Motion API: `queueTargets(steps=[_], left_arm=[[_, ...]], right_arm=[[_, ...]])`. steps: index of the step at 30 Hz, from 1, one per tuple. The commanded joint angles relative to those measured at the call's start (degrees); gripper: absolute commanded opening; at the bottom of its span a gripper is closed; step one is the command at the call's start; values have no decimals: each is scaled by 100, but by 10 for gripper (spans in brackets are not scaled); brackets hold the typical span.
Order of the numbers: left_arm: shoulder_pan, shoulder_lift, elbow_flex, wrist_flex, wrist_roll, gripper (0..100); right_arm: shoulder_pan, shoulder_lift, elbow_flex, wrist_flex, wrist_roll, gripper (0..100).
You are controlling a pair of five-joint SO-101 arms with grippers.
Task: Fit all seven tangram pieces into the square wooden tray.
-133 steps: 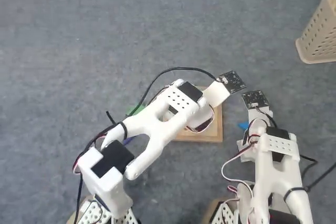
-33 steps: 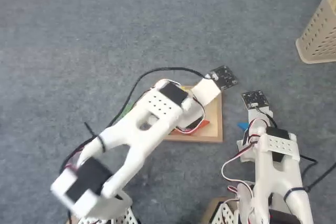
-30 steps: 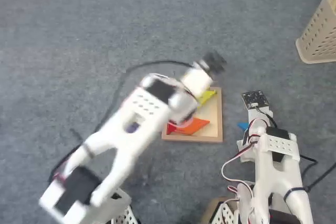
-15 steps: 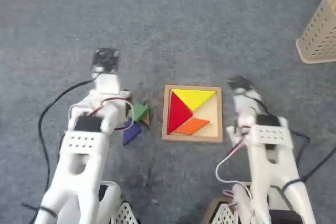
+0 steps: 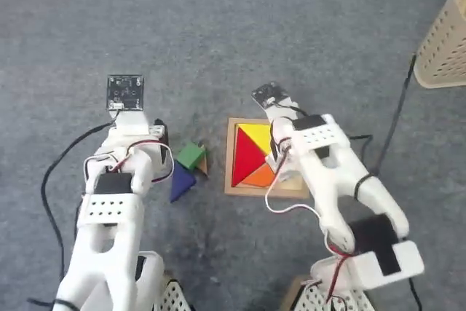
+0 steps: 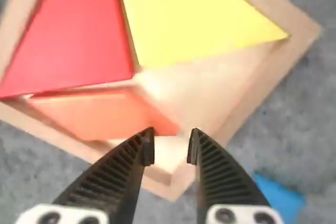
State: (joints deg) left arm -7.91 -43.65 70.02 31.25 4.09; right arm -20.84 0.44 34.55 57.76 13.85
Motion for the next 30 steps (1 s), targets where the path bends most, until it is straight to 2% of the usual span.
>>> queueTargets(steps=[1, 13, 20, 30], left_arm=[[18, -211, -31, -123, 53, 91], [18, -211, -31, -132, 53, 91], [18, -167, -31, -132, 53, 91], [-18, -158, -4, -132, 53, 91]], right_arm=[[-40, 84, -308, -215, -53, 65], [-1007, 40, -290, 110, -316, 69], [-989, -154, -316, 233, -334, 68], [-971, -1745, -264, 1051, -343, 69]])
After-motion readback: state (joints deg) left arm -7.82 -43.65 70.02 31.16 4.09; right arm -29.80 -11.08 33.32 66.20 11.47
